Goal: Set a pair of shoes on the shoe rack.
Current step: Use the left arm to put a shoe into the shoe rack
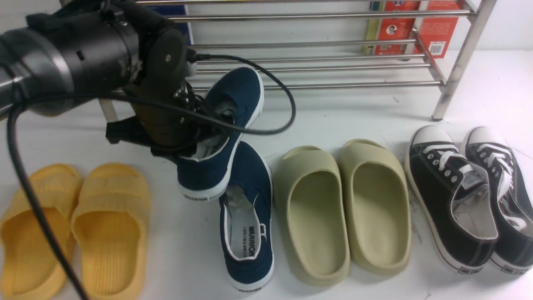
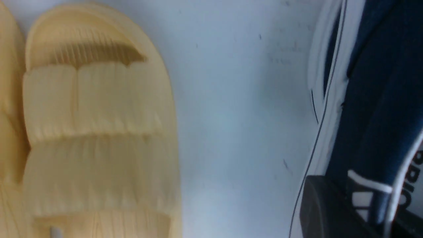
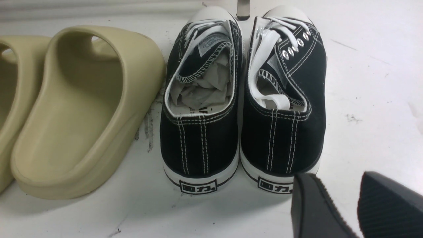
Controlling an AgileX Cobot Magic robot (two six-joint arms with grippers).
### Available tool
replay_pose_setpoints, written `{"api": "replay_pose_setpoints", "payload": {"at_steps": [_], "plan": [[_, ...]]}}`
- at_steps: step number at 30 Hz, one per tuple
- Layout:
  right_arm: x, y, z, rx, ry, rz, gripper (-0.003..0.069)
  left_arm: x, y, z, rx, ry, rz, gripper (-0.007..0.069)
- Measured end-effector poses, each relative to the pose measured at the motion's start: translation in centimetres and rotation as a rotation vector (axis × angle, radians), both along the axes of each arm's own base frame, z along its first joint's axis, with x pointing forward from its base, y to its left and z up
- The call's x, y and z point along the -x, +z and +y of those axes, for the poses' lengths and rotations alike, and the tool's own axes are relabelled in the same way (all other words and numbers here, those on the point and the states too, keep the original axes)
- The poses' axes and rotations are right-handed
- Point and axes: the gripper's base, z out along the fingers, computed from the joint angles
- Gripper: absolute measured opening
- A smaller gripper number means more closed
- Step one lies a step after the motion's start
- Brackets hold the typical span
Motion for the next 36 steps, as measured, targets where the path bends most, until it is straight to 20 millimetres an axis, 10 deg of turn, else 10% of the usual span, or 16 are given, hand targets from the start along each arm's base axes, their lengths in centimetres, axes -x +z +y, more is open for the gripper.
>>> {"api": "replay_pose_setpoints", "payload": {"at_steps": [14, 36], "plan": [[0.0, 0.0, 0.0, 0.0, 0.0, 0.0, 0.0246, -10.4, -0.5, 1.7, 0.036, 0.096, -0.149, 0.0017], [0.0, 0.0, 0.0, 0.0, 0.0, 0.0, 0.0246, -14.9, -2.0, 2.0, 0.033, 0.159, -0.24, 0.0017]]}}
